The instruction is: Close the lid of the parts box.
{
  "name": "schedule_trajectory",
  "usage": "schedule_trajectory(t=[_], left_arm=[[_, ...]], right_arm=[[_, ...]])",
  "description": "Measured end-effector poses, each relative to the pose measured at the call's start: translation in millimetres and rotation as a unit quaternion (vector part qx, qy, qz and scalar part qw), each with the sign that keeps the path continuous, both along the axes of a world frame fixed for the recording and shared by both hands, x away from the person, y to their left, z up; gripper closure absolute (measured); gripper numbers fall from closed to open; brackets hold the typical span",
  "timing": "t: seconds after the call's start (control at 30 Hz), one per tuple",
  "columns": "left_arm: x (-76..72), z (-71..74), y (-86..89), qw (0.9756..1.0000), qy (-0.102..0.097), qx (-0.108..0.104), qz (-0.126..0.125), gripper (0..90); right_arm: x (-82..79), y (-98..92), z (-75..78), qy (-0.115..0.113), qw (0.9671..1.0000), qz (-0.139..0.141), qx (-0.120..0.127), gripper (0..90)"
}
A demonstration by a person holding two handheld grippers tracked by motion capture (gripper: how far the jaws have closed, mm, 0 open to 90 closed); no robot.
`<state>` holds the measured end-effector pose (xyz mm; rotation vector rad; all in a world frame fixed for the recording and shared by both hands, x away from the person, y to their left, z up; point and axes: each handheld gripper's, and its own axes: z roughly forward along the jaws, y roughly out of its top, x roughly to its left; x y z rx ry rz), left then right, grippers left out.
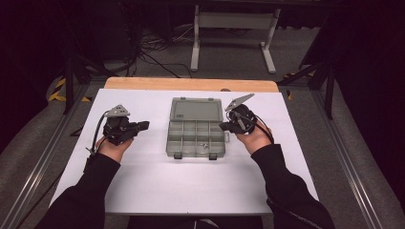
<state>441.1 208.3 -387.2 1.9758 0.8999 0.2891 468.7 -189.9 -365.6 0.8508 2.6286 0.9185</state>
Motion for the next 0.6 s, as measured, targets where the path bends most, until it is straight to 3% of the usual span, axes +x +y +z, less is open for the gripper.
schedule_trajectory(t=[0.13,0.3,0.43,0.53,0.6], left_arm=[[10.5,4.7,-4.2,0.9999,0.008,-0.001,0.009,89.9],[21.6,6.3,-13.6,0.9996,0.021,0.017,0.012,90.0],[30.4,5.9,-20.1,0.9992,0.025,0.031,0.003,89.9],[40.7,5.8,-26.9,0.9985,0.041,0.037,-0.003,89.9],[45.2,6.4,-29.1,0.9981,0.045,0.042,-0.008,90.0]], right_arm=[[6.4,-4.2,-0.4,-0.001,1.0000,-0.004,-0.001,90.0],[15.0,-7.0,-3.0,-0.009,0.9999,-0.009,-0.008,90.0],[19.6,-9.1,-3.9,-0.010,0.9998,-0.014,-0.005,90.0],[25.7,-11.9,-5.7,-0.009,0.9997,-0.021,-0.004,90.0],[31.9,-14.1,-7.9,0.001,1.0000,-0.009,-0.002,90.0]])
